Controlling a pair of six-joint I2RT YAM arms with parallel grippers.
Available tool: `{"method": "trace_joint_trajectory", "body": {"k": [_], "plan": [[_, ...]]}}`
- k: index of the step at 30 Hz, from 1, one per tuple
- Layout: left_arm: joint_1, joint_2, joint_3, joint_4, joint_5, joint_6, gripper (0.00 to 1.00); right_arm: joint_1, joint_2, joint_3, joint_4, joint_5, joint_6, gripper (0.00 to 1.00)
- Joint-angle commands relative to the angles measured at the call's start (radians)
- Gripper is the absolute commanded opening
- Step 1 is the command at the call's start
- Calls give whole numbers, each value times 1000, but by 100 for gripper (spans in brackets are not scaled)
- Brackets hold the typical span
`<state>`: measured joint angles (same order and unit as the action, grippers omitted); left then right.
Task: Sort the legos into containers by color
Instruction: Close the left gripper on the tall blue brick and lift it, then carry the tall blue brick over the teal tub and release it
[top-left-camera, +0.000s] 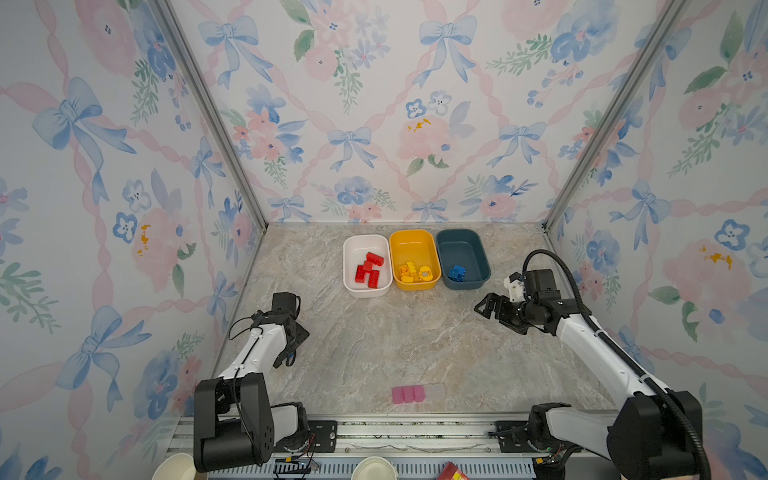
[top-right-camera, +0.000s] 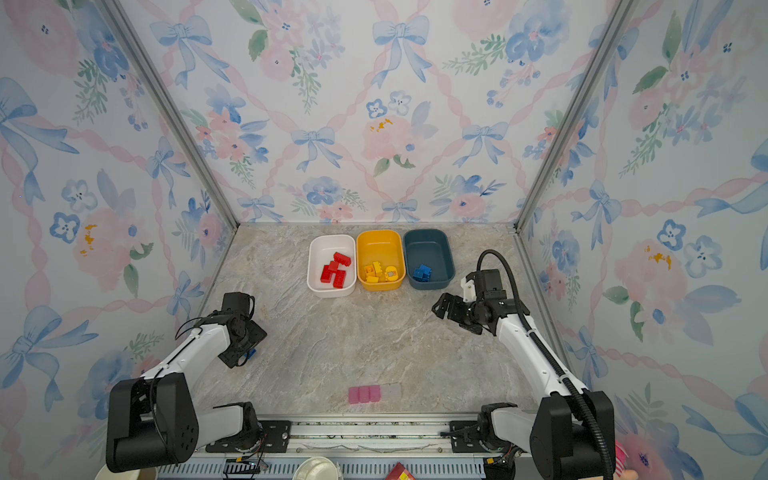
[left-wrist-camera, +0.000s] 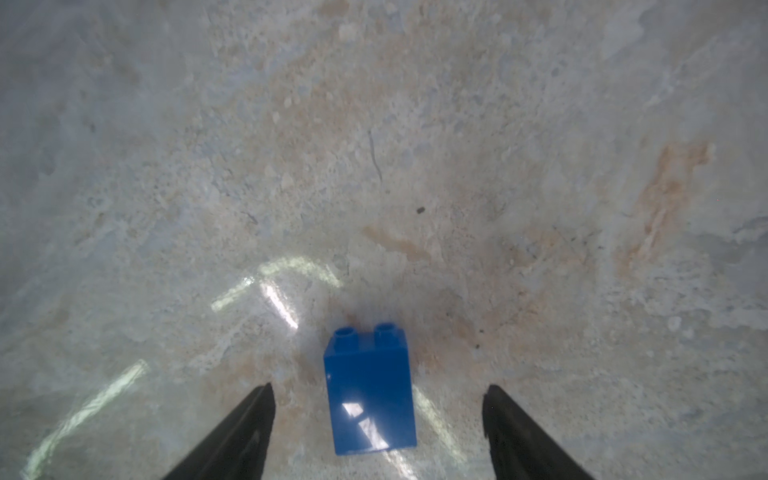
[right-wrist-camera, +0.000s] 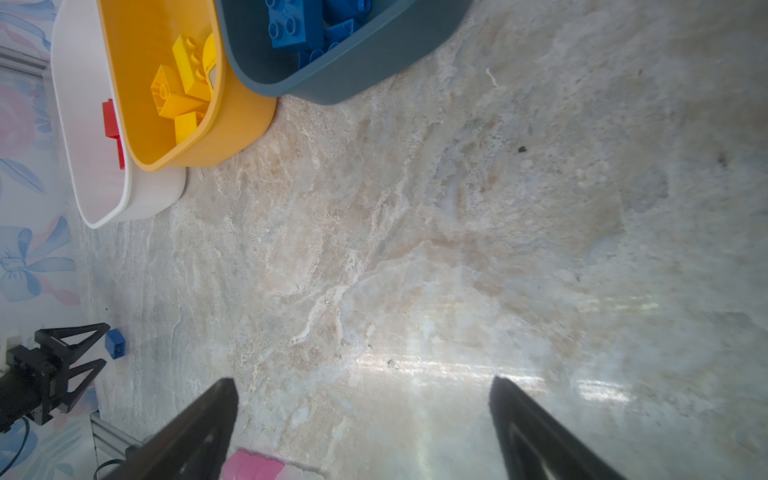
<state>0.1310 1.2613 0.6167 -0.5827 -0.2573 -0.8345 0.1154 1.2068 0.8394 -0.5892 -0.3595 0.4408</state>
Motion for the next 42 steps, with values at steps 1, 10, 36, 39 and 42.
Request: {"method": "trace_joint_trajectory", "body": {"k": [1, 10, 36, 39, 42], "plan": [[10, 30, -23, 37, 20, 19, 79, 9, -1, 29, -2, 4, -19, 97], [10, 59, -53, 72, 23, 17, 64, -3, 8, 23, -1, -1, -19, 97], [-125, -11, -41, 67, 31, -2, 18, 0, 4, 10, 3, -1, -9, 97], [-177, -42, -25, 55, 25, -22, 17, 3, 0, 6, -1, -1, -6, 97], [-235, -64, 4, 34, 10, -30, 16, 9, -6, 5, -6, 4, -1, 97]]}}
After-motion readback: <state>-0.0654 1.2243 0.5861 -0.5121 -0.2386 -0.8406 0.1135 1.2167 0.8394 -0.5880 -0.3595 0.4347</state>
